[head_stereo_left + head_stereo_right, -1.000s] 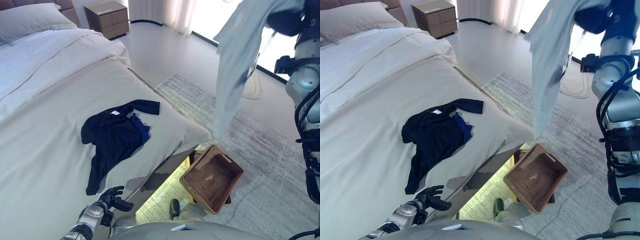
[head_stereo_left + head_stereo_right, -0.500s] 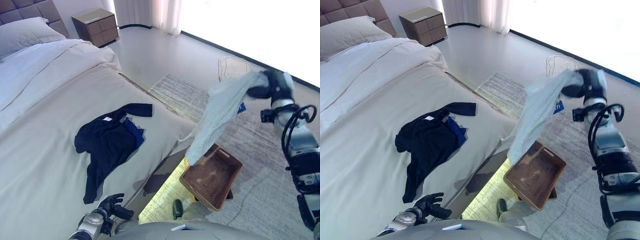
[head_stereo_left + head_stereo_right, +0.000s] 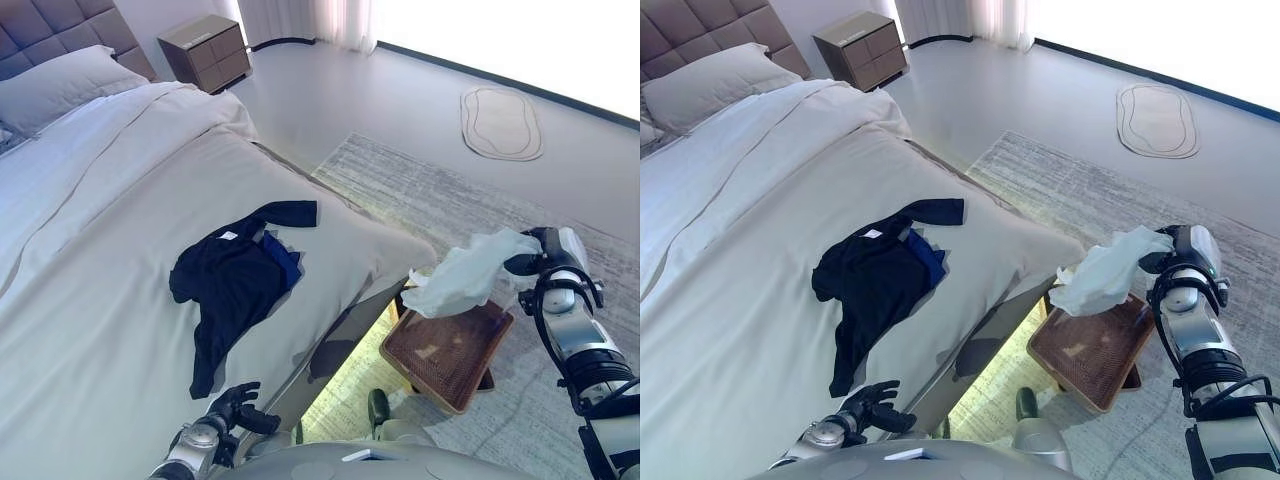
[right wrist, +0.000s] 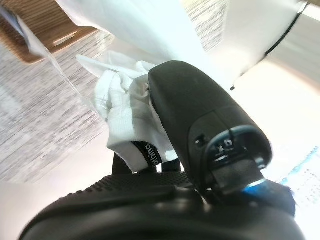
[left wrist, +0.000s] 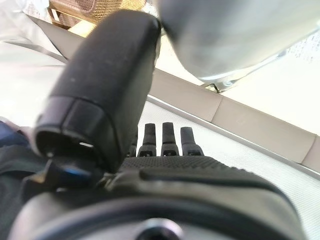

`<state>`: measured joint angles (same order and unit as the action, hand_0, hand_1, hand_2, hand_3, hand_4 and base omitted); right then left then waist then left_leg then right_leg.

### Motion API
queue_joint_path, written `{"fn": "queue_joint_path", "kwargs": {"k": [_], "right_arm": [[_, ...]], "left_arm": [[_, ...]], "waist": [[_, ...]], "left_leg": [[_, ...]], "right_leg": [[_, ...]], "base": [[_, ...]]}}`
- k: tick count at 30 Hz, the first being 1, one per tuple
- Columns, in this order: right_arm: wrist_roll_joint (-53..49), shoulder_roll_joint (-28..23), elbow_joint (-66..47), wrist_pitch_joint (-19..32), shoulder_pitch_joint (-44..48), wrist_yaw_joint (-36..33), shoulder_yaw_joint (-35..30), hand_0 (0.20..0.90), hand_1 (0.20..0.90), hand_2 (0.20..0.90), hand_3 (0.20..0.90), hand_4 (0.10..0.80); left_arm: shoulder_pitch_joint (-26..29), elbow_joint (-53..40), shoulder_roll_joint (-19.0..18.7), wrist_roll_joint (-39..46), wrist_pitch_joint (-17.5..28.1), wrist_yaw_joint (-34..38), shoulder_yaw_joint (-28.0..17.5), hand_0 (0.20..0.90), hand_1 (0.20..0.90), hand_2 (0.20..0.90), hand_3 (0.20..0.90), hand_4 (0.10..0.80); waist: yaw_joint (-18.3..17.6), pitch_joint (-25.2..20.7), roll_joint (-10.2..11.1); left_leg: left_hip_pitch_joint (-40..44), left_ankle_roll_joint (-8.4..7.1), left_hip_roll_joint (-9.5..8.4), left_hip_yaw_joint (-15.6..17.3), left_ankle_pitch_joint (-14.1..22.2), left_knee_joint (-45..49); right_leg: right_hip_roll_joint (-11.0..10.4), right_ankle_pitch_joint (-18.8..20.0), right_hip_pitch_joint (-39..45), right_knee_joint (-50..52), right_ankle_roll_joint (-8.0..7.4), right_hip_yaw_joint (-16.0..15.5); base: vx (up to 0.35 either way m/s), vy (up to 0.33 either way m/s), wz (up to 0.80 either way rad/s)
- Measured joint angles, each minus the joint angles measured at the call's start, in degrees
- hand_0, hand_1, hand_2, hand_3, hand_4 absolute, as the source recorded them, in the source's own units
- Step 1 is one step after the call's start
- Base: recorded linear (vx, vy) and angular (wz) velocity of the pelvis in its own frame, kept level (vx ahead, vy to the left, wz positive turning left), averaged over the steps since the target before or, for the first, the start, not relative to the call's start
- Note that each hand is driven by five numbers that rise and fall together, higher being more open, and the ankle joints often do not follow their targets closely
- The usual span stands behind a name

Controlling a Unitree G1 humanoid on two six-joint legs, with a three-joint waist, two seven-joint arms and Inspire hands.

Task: Pick up the clothes from the bed and place them into the basket

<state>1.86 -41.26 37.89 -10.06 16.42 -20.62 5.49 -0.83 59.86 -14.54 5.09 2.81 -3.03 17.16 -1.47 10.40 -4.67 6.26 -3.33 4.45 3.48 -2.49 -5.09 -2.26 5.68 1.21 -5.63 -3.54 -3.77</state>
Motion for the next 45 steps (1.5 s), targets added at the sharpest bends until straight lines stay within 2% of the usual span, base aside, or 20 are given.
{"fn": "queue_joint_path", "kwargs": {"k": [3,4,9,11,16,23,30,31,32,33,37,39,45], "right_arm": [[-0.96,0.01,0.46,1.81,0.02,-5.78,-0.15,0.3,0.3,0.3,0.2,0.1],[-1.74,0.09,0.43,3.83,0.18,-9.89,-0.57,0.3,0.3,0.3,0.2,0.1],[-3.51,3.79,-0.66,11.0,0.28,-24.11,-8.26,0.3,0.3,0.3,0.2,0.1],[-3.62,4.26,-0.93,12.25,0.72,-26.74,-9.78,0.3,0.3,0.3,0.2,0.1],[-4.06,4.35,0.61,11.81,0.78,-26.55,-9.6,0.3,0.3,0.3,0.2,0.1],[-4.2,6.1,9.48,11.42,-0.26,-25.29,-9.45,0.3,0.3,0.3,0.2,0.1],[-4.13,8.12,17.36,10.91,-0.94,-24.64,-9.0,0.3,0.3,0.3,0.2,0.1],[-4.05,8.64,18.21,10.68,-0.96,-23.6,-8.91,0.387,0.387,0.387,0.302,0.202],[-4.02,8.91,18.68,10.04,-1.0,-22.43,-8.2,0.509,0.509,0.509,0.444,0.344],[-3.94,8.82,19.1,9.31,-0.98,-21.05,-6.81,0.9,0.9,0.9,0.9,0.8],[-3.54,8.78,24.06,5.61,1.14,-13.77,-4.15,0.9,0.9,0.9,0.9,0.8],[-3.57,8.84,26.98,3.62,2.24,-10.19,-2.12,0.9,0.9,0.9,0.9,0.8],[0.69,7.79,26.18,1.44,4.63,-9.66,0.06,0.9,0.9,0.9,0.9,0.8]], "left_arm": [[0.13,-0.15,0.21,0.07,0.01,0.04,0.06,0.9,0.9,0.9,0.9,0.8],[0.08,-0.13,0.44,0.59,0.02,0.07,0.08,0.9,0.9,0.9,0.9,0.8],[0.3,-0.1,1.16,2.26,1.0,0.41,0.83,0.9,0.9,0.9,0.9,0.8],[0.41,-0.11,1.48,2.26,1.24,0.36,1.07,0.9,0.9,0.9,0.9,0.8],[1.12,-0.14,1.59,2.29,1.24,0.37,1.16,0.9,0.9,0.9,0.9,0.8],[1.94,-0.82,1.6,3.51,1.63,0.3,3.37,0.9,0.9,0.9,0.9,0.8],[3.37,-2.35,1.88,4.01,3.64,0.39,4.45,0.9,0.9,0.9,0.9,0.8],[3.37,-2.34,1.95,4.01,3.66,0.37,4.52,0.9,0.9,0.9,0.9,0.8],[3.46,-2.34,2.03,4.0,3.67,0.37,4.56,0.9,0.9,0.9,0.9,0.8],[3.69,-2.32,2.07,4.0,3.67,0.36,4.62,0.9,0.9,0.9,0.9,0.8],[5.44,-2.21,2.06,3.99,3.67,0.11,4.73,0.9,0.9,0.9,0.9,0.8],[6.47,-2.19,2.05,4.0,3.66,-0.1,5.29,0.9,0.9,0.9,0.9,0.8],[6.62,-2.34,2.02,4.0,3.68,-0.51,5.54,0.9,0.9,0.9,0.9,0.8]], "waist": [[0.22,1.07,-1.16],[0.23,1.37,-1.92],[0.25,2.46,-3.83],[0.21,2.92,-4.59],[0.1,3.29,-5.18],[-0.35,3.94,-5.67],[-0.59,6.94,-7.11],[-0.62,7.18,-7.19],[-0.64,7.46,-7.23],[-0.67,7.73,-7.22],[-0.13,7.82,-7.11],[0.41,8.06,-6.77],[0.27,8.44,-6.23]], "left_leg": [[-0.22,-0.04,-0.02,-0.82,-0.08,0.0],[-0.59,-0.03,-0.04,-1.06,-0.11,0.01],[-1.92,-0.12,-0.22,-2.17,-1.02,0.03],[-1.96,-0.22,-0.38,-2.19,-1.11,0.03],[-2.4,-0.23,-0.63,-2.16,-1.1,0.03],[-4.03,-0.54,-0.69,-2.07,-1.37,0.04],[-4.94,-1.27,-0.88,-2.06,-2.01,0.81],[-4.95,-1.45,-0.86,-2.05,-2.13,0.84],[-5.01,-1.84,-0.88,-2.04,-2.38,0.86],[-5.1,-1.86,-0.89,-2.04,-2.39,0.97],[-7.51,-2.15,-0.91,-2.07,-2.61,2.22],[-8.2,-2.79,-1.0,-2.14,-3.26,2.71],[-9.51,-2.79,-0.78,-2.22,-3.3,2.73]], "right_leg": [[-0.06,-0.01,0.0,0.0,0.01,-0.4],[-0.08,-0.02,-0.24,-0.01,0.02,-0.58],[-0.29,-0.01,-1.07,0.0,0.03,-1.37],[-0.46,-0.02,-1.05,-0.01,0.03,-1.48],[-0.77,-0.14,-1.59,-0.01,0.09,-1.44],[-0.85,-0.19,-3.27,0.0,0.17,-1.4],[-1.09,-0.18,-3.9,0.0,0.18,-1.28],[-1.09,-0.2,-3.9,0.0,0.19,-1.28],[-1.11,-0.21,-3.98,0.0,0.2,-1.22],[-1.13,-0.22,-4.03,-0.01,0.21,-1.17],[-1.17,-0.21,-5.69,0.01,0.22,-1.26],[-1.26,-0.2,-5.99,0.01,0.22,-1.33],[-1.04,-0.2,-7.12,0.01,0.21,-1.59]], "base": [[-0.022,-0.004,0.11],[-0.028,0.007,0.09],[-0.019,0.025,0.12],[0.0,0.015,0.03],[0.0,0.0,0.0],[-0.025,-0.004,-0.02],[-0.035,0.002,0.0],[0.0,0.0,0.0],[0.0,0.0,0.0],[-0.033,-0.045,-0.01],[-0.046,-0.064,0.03],[-0.04,-0.056,0.05],[-0.005,-0.014,0.01]]}}
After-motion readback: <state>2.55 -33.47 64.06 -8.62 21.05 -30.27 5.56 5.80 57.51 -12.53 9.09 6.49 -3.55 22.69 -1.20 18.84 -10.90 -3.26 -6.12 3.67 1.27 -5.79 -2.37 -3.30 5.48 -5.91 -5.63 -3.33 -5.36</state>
